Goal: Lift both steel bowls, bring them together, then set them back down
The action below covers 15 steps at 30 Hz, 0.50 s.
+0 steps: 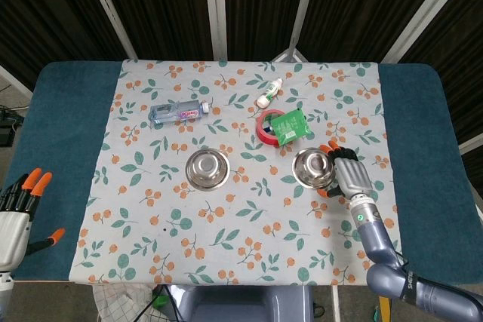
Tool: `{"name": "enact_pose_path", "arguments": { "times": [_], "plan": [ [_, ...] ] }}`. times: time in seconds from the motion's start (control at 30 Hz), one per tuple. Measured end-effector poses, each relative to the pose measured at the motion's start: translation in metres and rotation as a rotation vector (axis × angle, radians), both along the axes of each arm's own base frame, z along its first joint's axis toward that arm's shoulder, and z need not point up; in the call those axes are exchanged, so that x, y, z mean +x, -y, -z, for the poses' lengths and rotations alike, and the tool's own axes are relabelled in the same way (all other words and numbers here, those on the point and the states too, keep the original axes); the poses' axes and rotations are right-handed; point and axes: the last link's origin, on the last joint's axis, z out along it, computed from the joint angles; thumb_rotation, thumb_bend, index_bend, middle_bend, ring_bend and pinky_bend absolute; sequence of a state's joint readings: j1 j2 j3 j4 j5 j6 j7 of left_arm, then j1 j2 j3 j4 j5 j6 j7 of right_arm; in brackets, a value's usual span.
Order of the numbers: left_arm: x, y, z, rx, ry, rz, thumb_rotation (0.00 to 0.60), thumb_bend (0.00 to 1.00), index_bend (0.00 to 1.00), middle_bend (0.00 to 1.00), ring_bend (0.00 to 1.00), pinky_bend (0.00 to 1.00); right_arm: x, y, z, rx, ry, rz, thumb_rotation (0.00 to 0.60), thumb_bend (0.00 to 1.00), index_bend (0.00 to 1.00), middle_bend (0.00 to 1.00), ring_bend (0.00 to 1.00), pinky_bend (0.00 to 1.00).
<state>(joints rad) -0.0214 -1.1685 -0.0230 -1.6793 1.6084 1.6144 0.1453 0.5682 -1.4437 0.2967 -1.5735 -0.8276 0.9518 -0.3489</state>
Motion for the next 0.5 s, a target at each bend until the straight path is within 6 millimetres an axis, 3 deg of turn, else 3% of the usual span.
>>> {"name": "enact_pose_path", "arguments": {
  "times": [0.5],
  "plan": [
    [-0.003, -0.002, -0.001, 0.014, -0.005, -0.026, 0.600, 0.01, 0.06, 0.00, 0.00, 0.11, 0.013, 0.019, 0.028, 0.068, -0.086, -0.006, 0.600, 0.04, 0.14, 0.00, 0.11, 0.03]
  ]
}}
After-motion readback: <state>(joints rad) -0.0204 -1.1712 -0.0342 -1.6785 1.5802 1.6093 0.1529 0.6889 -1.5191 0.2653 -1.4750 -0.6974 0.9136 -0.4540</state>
